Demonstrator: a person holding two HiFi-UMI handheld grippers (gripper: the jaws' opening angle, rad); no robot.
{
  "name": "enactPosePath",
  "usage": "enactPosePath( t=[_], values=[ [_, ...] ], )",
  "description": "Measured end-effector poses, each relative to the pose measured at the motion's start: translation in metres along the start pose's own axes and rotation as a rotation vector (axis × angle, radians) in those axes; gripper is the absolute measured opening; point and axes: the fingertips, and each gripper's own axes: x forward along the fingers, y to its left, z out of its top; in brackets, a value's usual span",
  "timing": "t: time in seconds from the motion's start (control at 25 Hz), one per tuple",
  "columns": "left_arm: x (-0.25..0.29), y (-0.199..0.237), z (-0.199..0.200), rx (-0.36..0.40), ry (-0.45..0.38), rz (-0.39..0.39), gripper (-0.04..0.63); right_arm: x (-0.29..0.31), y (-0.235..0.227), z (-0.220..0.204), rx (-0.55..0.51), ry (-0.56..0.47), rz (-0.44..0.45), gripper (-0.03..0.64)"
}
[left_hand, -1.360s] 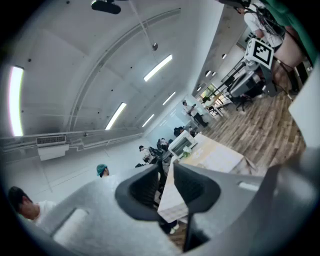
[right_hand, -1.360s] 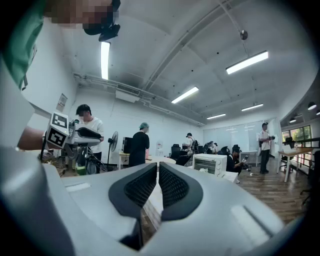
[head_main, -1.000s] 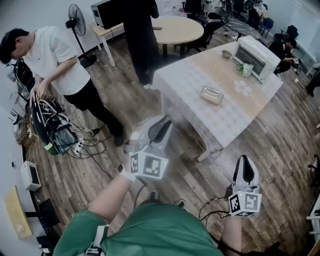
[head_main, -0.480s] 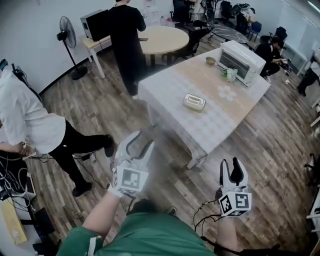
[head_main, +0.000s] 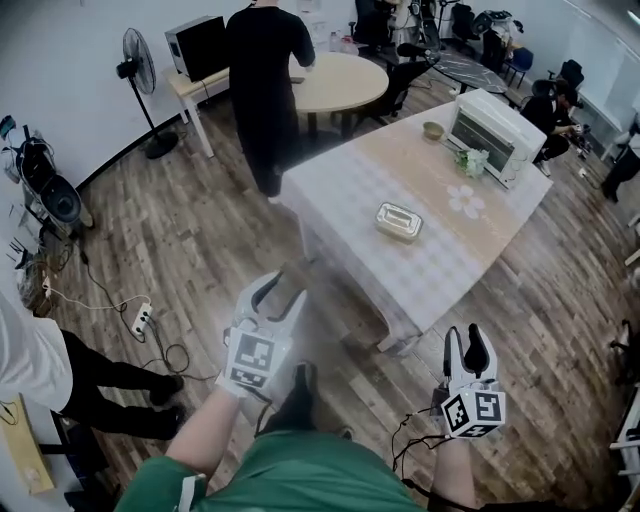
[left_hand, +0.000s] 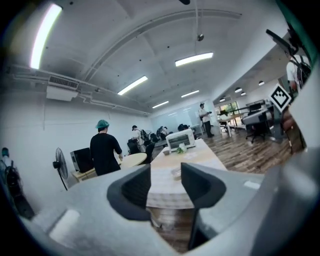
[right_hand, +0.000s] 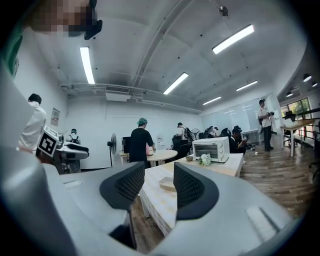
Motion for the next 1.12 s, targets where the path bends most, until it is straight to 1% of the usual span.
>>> enactPosePath(
  t=[0.16, 0.36, 0.52, 0.64, 0.84, 1.04, 1.12],
  values=[
    [0.047, 0.041, -0.006, -0.028, -0.014, -0.036, 0.187, 0.044, 0.001, 0.008, 0.003, 0.007, -0.048, 0.164],
    [0.111, 0.096, 0.000, -0.024, -0.044, -0.108, 0.184, 0.104, 0.010, 0.033, -0.006, 0.000, -0.124, 0.164],
    [0.153, 0.136, -0.008, -0.039, -0.057, -0.167, 0.181, 0.150, 0.021, 0.036, 0.001, 0.010, -0.174, 0.164],
    [0.184, 0.156, -0.017, -0.061, -0.059, -0.208, 0.175, 0.178, 0.023, 0.034, 0.009, 0.021, -0.205, 0.164],
    [0.226, 0.169, -0.035, -0.109, -0.040, -0.269, 0.169, 0.208, 0.019, 0.023, 0.020, 0.061, -0.242, 0.164],
    [0.273, 0.156, -0.046, -0.167, -0.009, -0.331, 0.159, 0.238, -0.007, 0.014, 0.035, 0.085, -0.243, 0.164],
    [0.292, 0.148, -0.048, -0.174, 0.008, -0.347, 0.156, 0.252, -0.020, 0.011, 0.050, 0.086, -0.236, 0.164]
  ],
)
